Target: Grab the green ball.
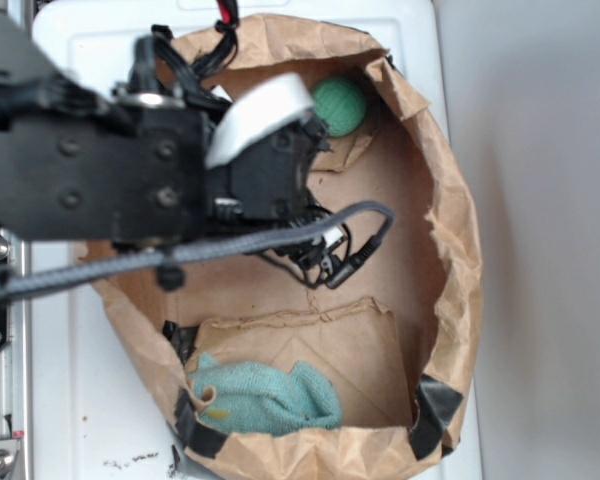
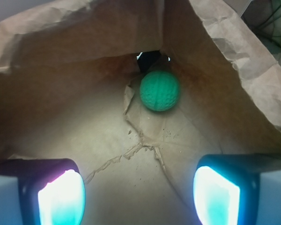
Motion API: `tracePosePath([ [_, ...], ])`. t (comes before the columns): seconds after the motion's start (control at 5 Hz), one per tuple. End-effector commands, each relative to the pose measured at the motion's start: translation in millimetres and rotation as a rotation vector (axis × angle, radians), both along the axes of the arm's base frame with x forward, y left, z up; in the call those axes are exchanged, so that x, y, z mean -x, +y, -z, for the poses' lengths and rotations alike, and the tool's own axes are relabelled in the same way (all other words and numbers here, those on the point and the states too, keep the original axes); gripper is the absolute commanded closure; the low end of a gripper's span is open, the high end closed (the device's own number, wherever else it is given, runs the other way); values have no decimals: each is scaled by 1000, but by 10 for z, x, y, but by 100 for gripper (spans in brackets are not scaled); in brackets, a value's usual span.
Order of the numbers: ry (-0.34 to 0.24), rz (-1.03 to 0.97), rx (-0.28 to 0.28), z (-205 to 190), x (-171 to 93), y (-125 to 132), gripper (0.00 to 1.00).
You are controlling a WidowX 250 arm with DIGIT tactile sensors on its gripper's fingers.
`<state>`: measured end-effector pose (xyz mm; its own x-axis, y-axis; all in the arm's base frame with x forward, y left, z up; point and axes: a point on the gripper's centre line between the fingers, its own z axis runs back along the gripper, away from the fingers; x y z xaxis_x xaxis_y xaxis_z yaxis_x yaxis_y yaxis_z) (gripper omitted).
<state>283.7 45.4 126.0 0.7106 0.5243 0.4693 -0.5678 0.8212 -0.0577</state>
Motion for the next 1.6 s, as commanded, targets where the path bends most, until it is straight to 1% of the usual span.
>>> tracePosePath([
  [0.0,-79,-78,-54,-43,-177,65,0],
  [0.2,-83,-103,-73,38,-294,86,0],
  [0.6,-43,-153,-117,203,-445,211,0],
  [1.4,-43,-153,-117,203,-445,211,0],
])
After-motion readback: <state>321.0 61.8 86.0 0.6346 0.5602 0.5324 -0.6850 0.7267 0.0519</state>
